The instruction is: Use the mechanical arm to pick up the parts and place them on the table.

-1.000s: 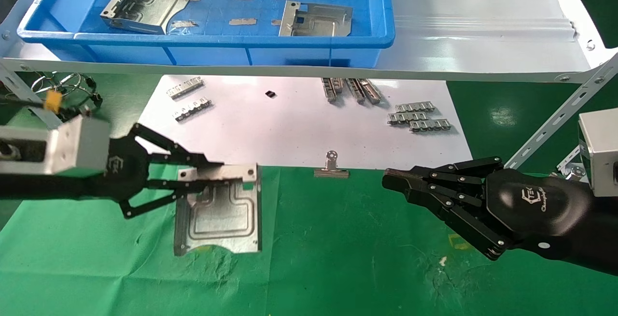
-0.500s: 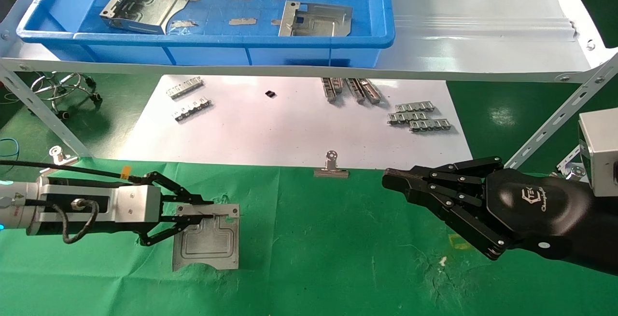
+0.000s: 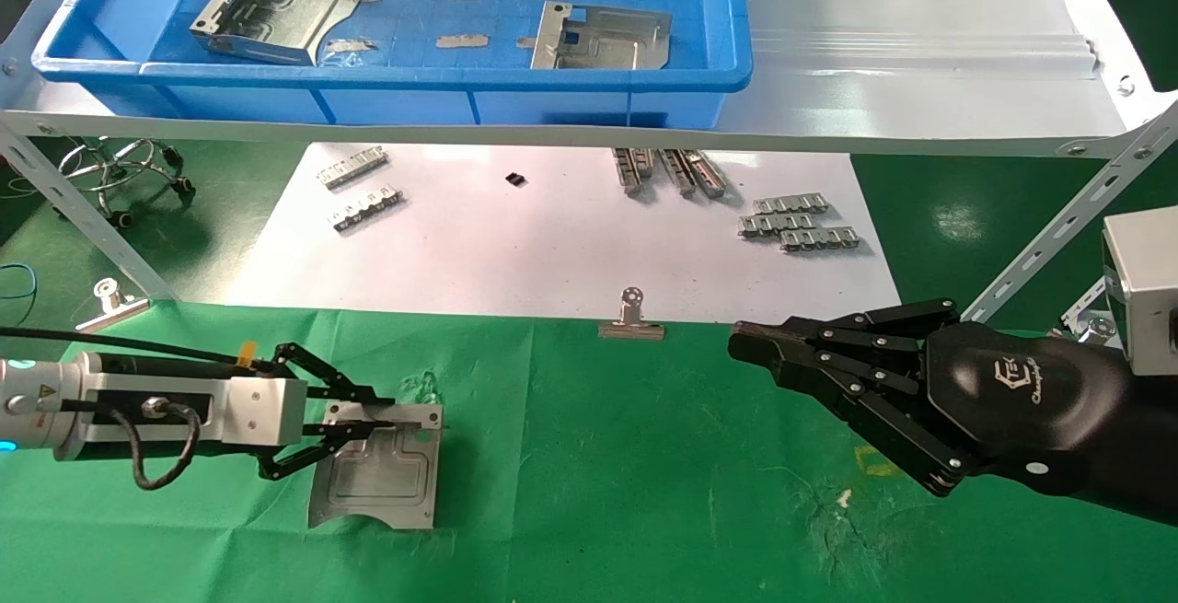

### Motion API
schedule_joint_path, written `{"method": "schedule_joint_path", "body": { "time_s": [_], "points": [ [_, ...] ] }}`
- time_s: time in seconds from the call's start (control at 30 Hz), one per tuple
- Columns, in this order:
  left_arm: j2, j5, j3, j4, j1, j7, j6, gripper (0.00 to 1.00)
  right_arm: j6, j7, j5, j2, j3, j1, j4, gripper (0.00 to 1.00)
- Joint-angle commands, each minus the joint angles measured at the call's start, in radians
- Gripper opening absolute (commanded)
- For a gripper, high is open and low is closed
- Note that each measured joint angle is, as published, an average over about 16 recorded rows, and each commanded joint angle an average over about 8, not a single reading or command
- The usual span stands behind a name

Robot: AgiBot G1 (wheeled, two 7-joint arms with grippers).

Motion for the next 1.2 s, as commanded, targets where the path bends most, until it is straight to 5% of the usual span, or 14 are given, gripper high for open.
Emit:
{"method": "schedule_joint_path", "body": {
  "time_s": [0.03,0.17,0.53,0.77,0.8,1.03,1.07,1.2],
  "points": [
    [0.001,0.003,0.001,0.003,0.006,0.01,-0.007,0.58,0.0,0.0,0.0,0.0,0.0,0.0,0.0,0.0],
    [0.003,0.01,0.0,0.001,0.014,0.019,-0.028,1.0,0.0,0.0,0.0,0.0,0.0,0.0,0.0,0.0],
    [0.001,0.011,-0.005,-0.007,0.017,0.029,-0.05,1.0,0.0,0.0,0.0,0.0,0.0,0.0,0.0,0.0],
    [-0.026,-0.044,-0.016,-0.019,-0.008,-0.044,0.044,1.0,0.0,0.0,0.0,0.0,0.0,0.0,0.0,0.0],
    [-0.031,-0.057,-0.017,-0.024,-0.014,-0.062,0.07,1.0,0.0,0.0,0.0,0.0,0.0,0.0,0.0,0.06],
    [-0.056,-0.14,-0.03,-0.064,-0.031,-0.17,0.214,1.0,0.0,0.0,0.0,0.0,0.0,0.0,0.0,0.93],
    [-0.057,-0.144,-0.034,-0.069,-0.027,-0.179,0.217,1.0,0.0,0.0,0.0,0.0,0.0,0.0,0.0,1.0],
    [-0.061,-0.152,-0.054,-0.09,-0.001,-0.209,0.203,1.0,0.0,0.0,0.0,0.0,0.0,0.0,0.0,1.0]
  ]
}}
